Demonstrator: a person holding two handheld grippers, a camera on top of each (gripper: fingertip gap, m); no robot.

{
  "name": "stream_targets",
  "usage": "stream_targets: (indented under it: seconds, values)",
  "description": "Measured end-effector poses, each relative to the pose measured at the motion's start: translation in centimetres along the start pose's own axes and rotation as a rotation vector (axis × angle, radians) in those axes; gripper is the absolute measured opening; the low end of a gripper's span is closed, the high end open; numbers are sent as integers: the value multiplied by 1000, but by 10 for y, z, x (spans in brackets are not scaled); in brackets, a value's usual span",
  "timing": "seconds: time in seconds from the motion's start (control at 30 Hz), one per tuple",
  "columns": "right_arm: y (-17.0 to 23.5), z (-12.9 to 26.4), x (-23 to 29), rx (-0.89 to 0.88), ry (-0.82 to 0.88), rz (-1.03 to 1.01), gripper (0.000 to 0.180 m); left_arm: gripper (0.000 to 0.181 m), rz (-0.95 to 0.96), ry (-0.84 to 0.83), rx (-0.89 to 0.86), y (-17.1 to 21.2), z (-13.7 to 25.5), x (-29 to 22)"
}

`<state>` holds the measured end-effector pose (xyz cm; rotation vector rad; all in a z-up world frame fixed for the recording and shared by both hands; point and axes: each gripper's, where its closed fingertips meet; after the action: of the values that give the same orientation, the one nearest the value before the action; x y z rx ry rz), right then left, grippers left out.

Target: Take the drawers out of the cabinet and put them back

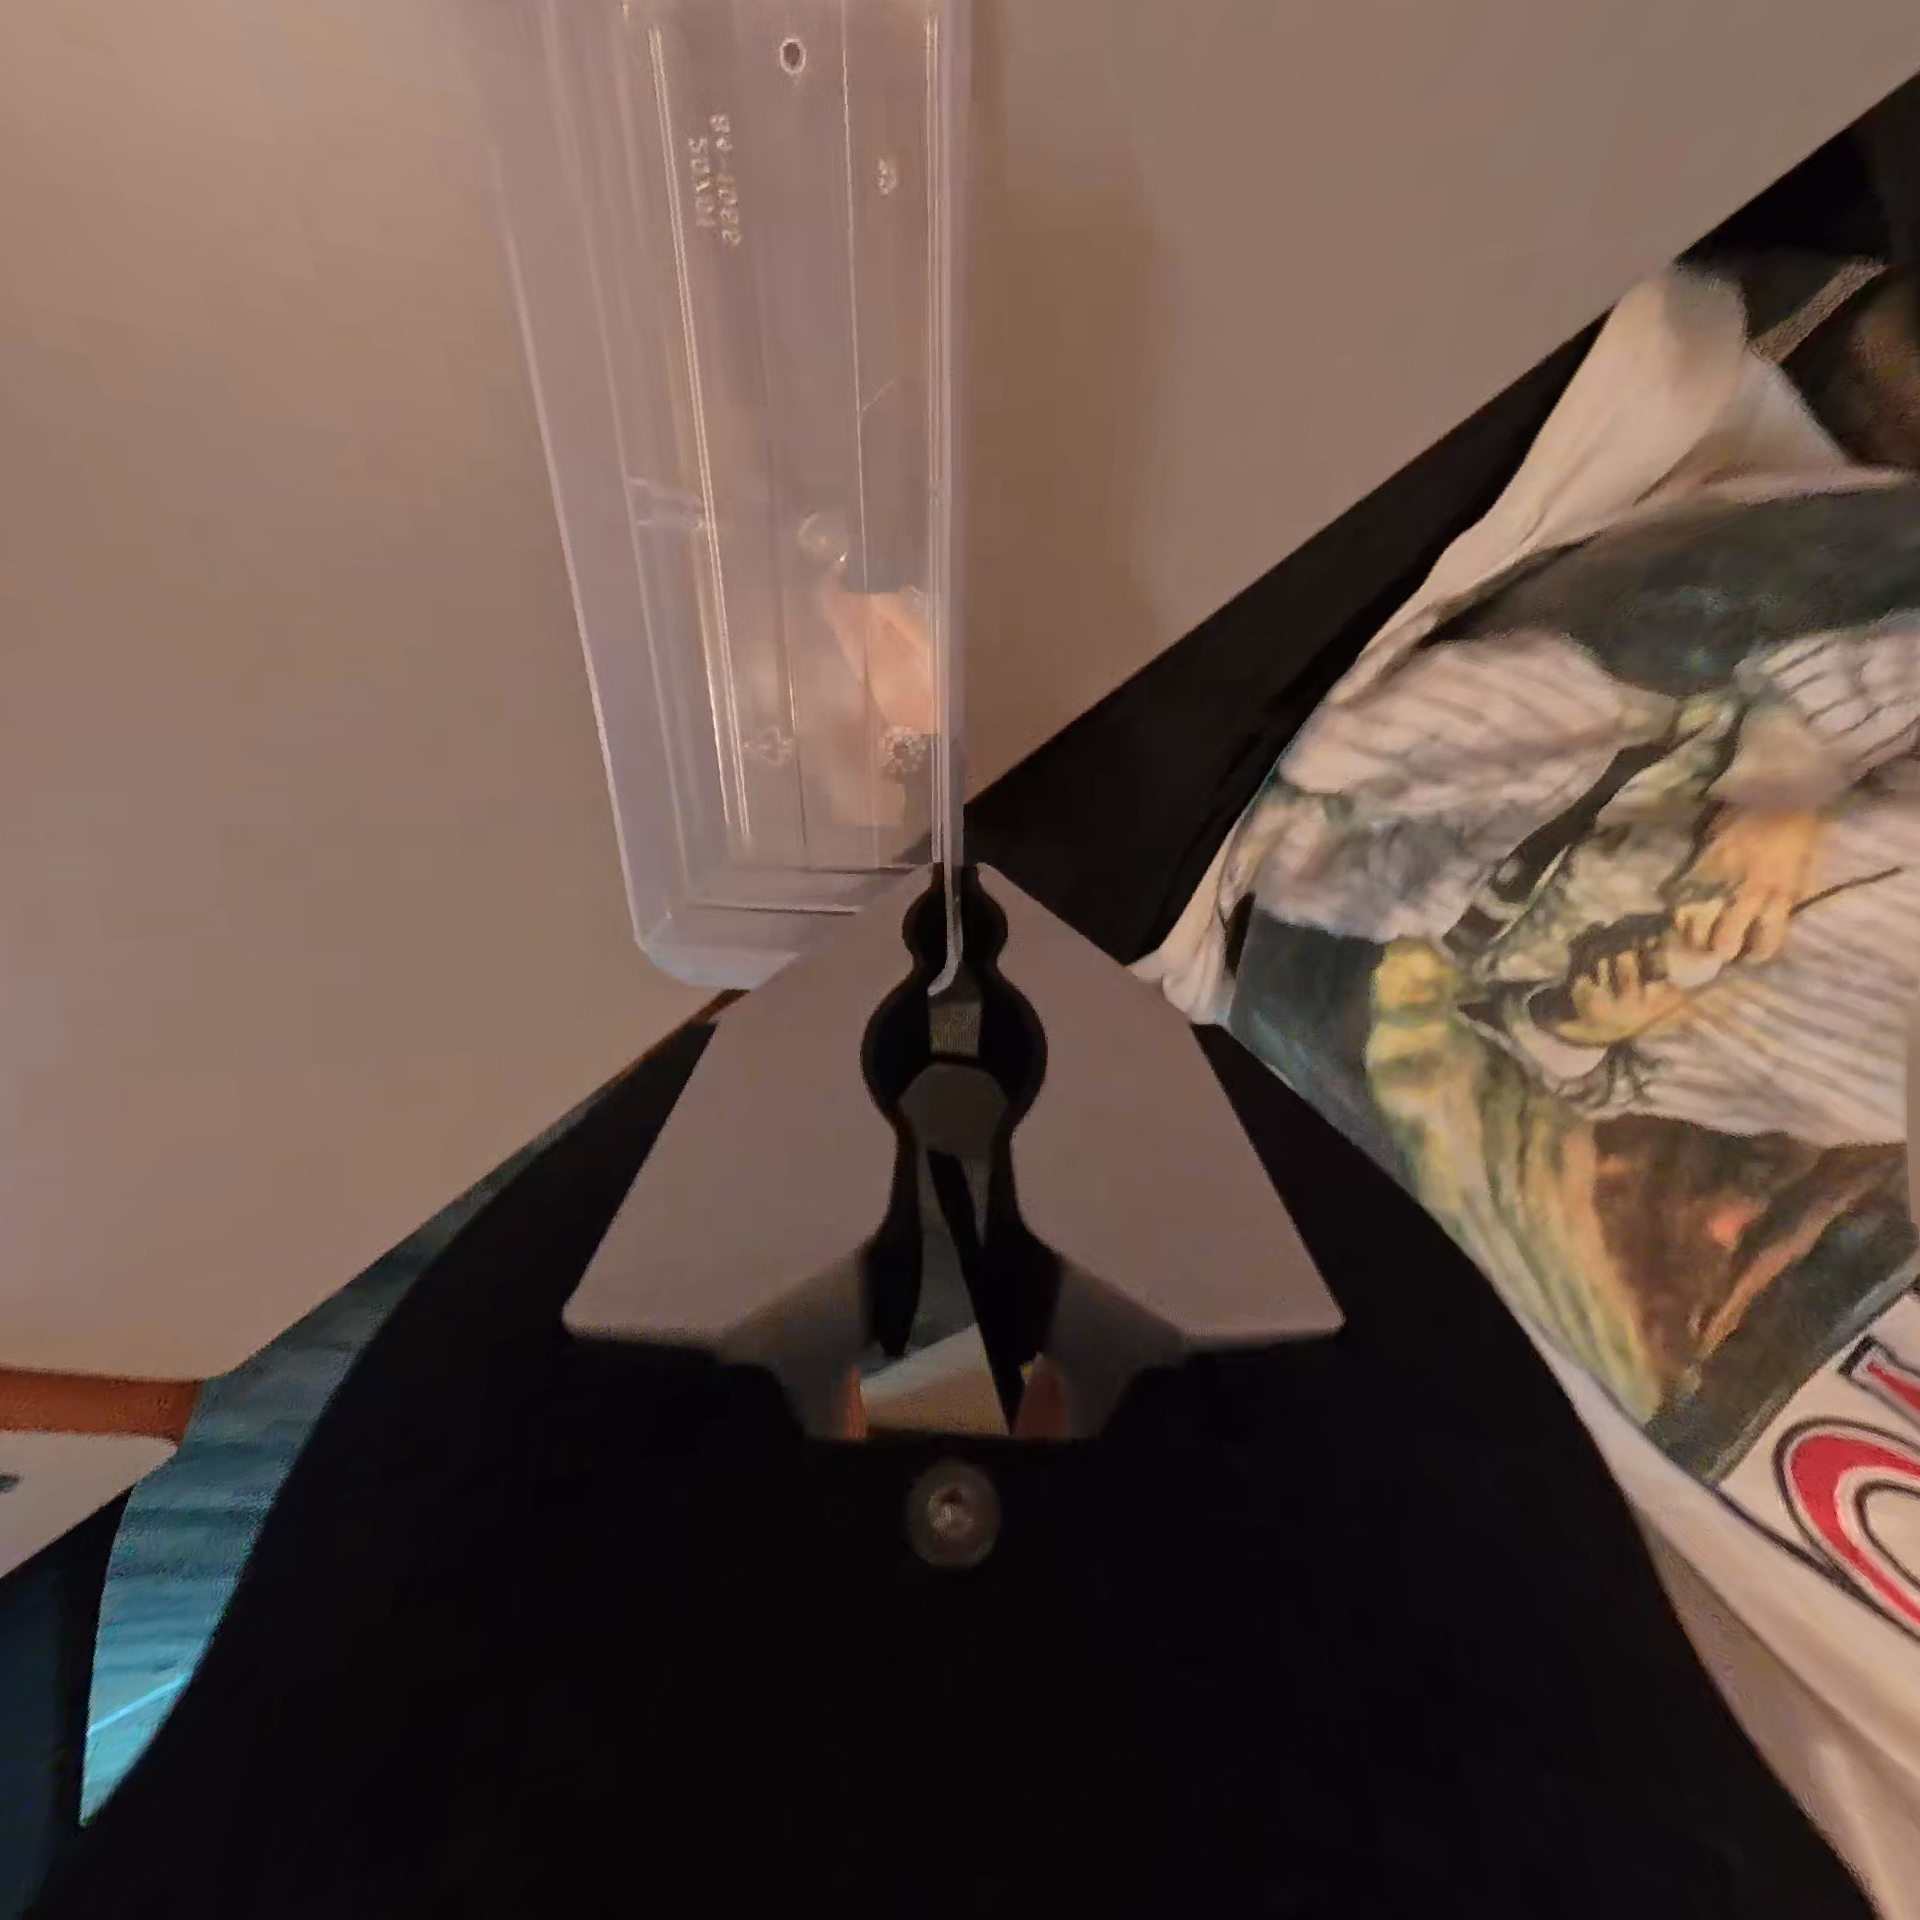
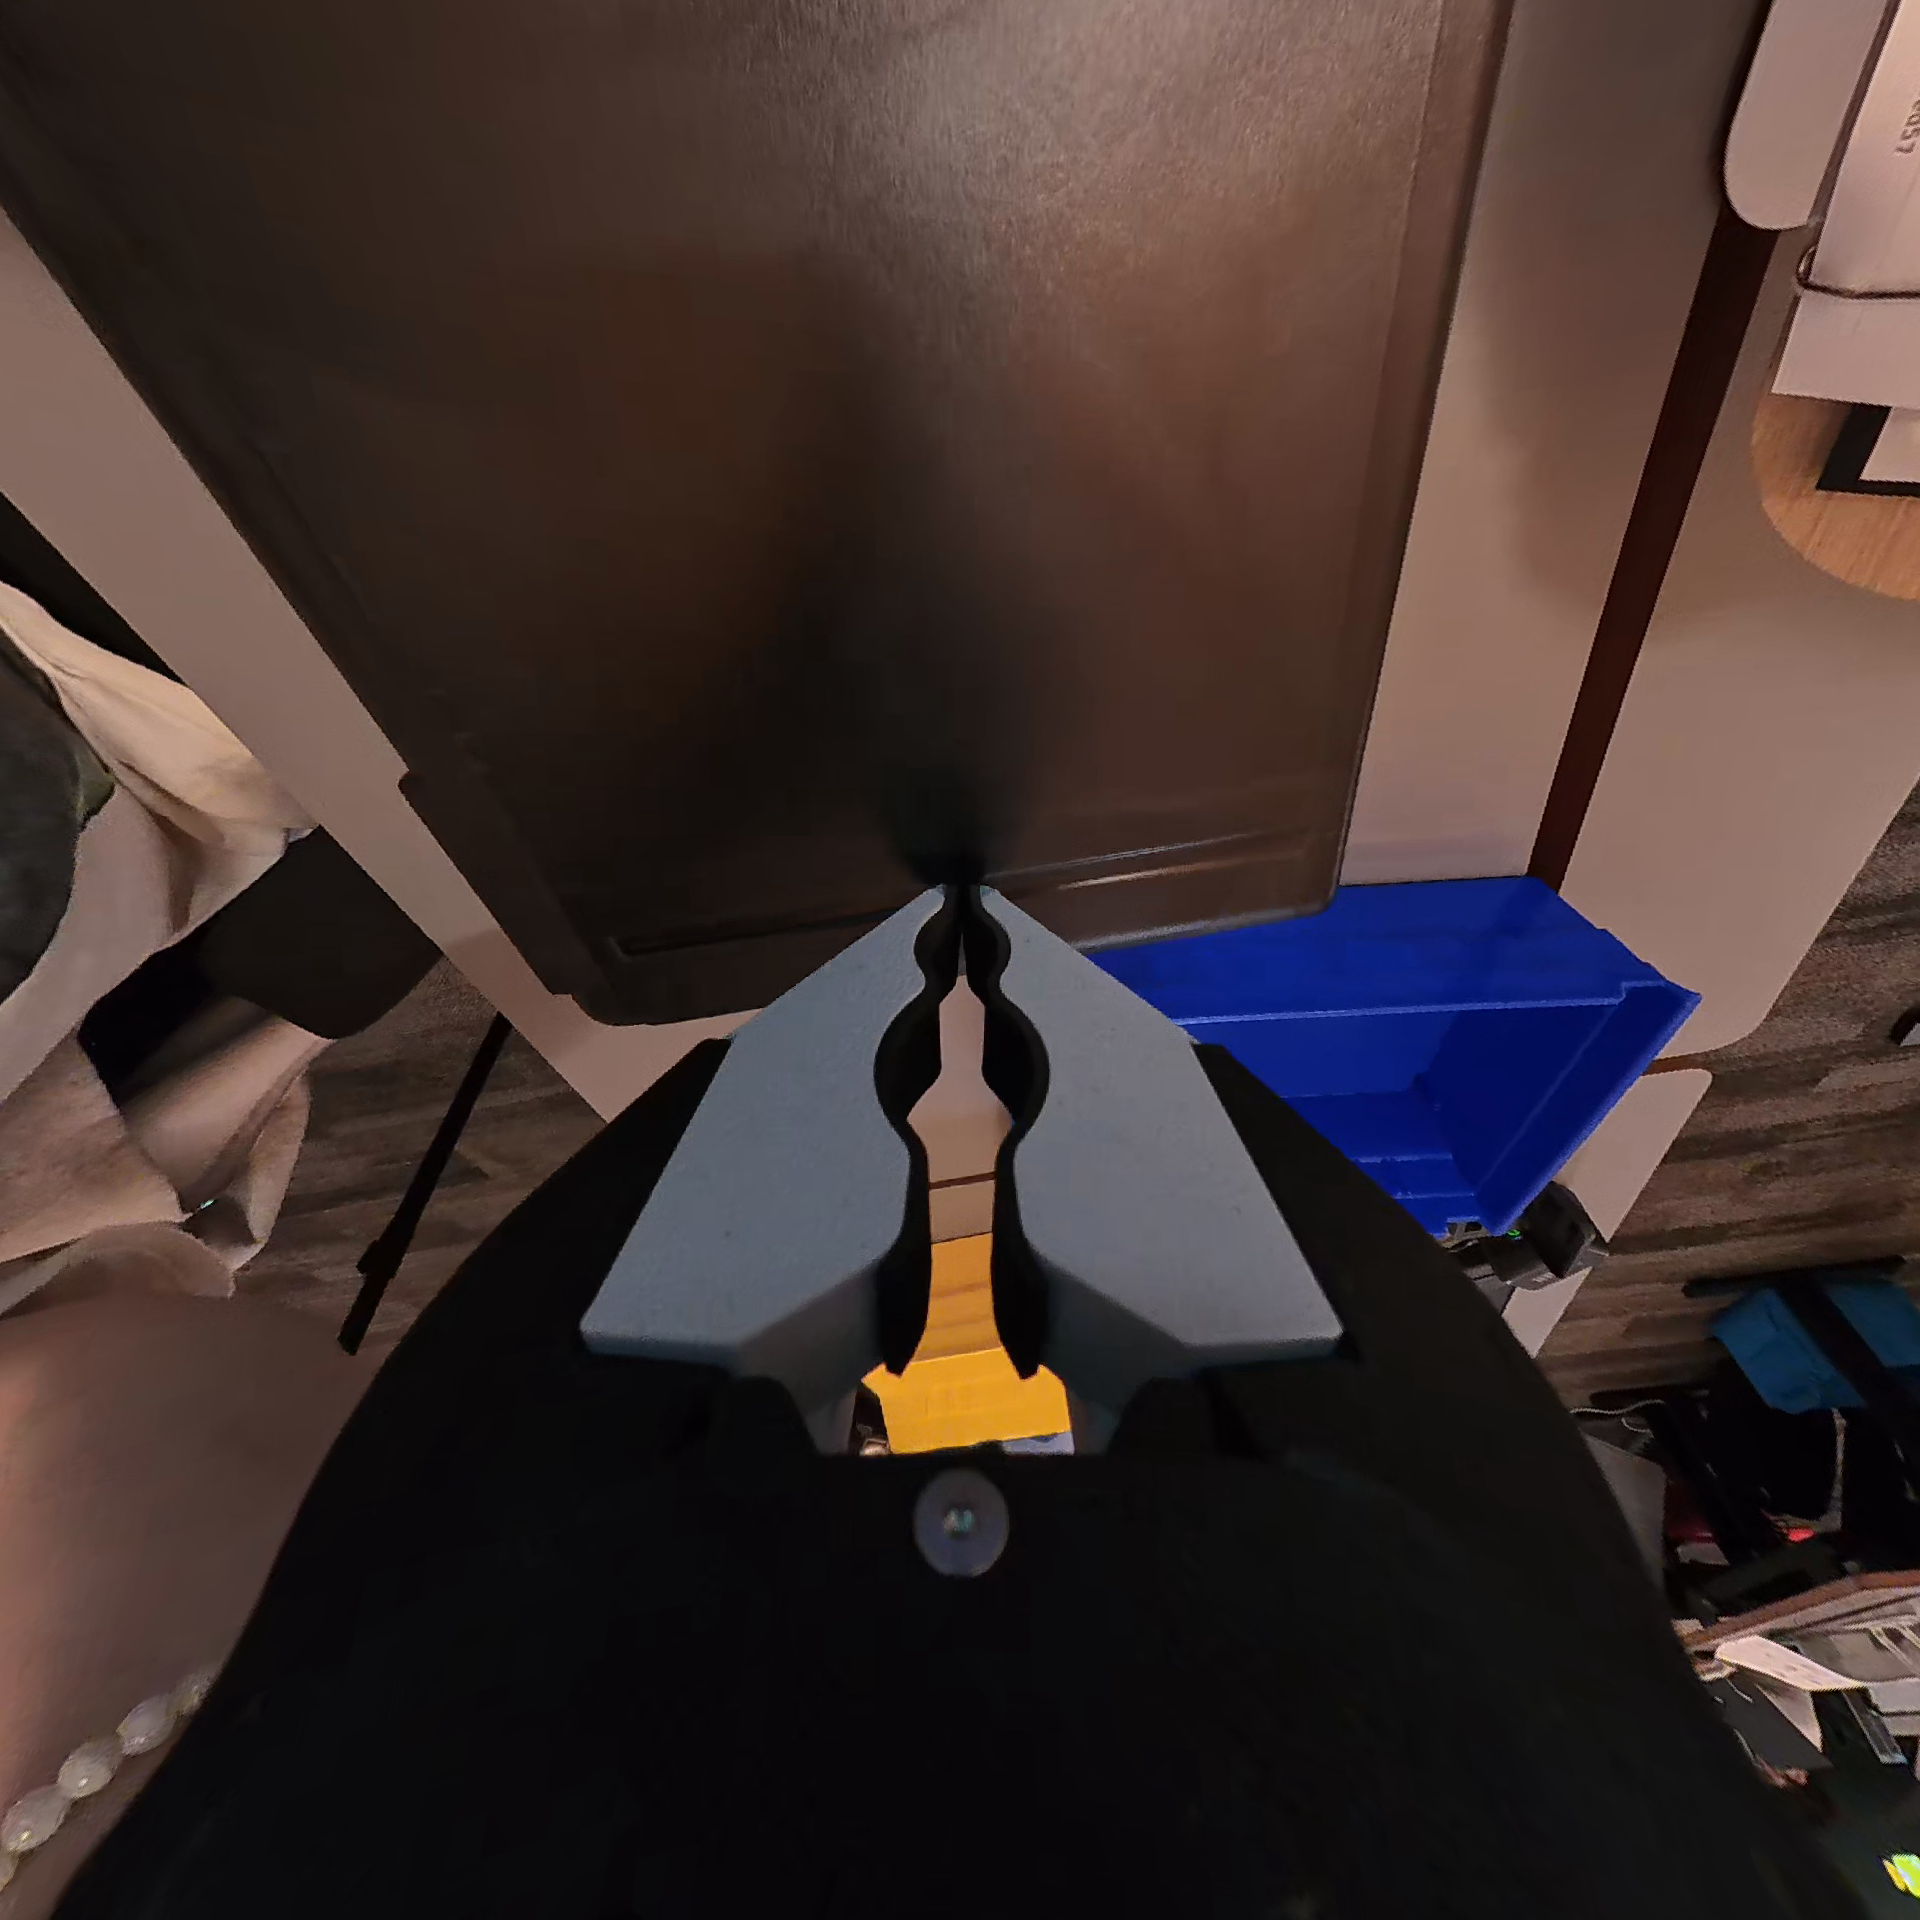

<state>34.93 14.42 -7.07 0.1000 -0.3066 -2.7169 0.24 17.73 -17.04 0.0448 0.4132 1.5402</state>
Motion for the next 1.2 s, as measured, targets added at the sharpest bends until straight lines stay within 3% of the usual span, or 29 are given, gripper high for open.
stream_targets:
  seconds: [0.17, 0.4, 0.77, 1.2]
  values:
    - [0, 0, 0, -6, -14, -1, 0, 0, 14, -39, -102, -45, 16, -7]
    - [0, 0, 0, 23, -7, 1, 0, 0, 45, -13, -114, -73, 23, -15]
    - [0, 0, 0, 24, -7, 0, 0, 0, 145, 49, -136, -86, 30, -19]
    - [1, 0, 0, 40, 5, -3, 0, 0, 211, -13, -197, -98, 31, -34]
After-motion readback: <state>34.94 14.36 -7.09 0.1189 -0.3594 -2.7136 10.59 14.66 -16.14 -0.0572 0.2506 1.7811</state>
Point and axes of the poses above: each gripper's, where its closed fingertips meet, z back along the fingers, y out of its underside, x = y × z across the jaws, and after that the axes turned 3 degrees about x, right-handed
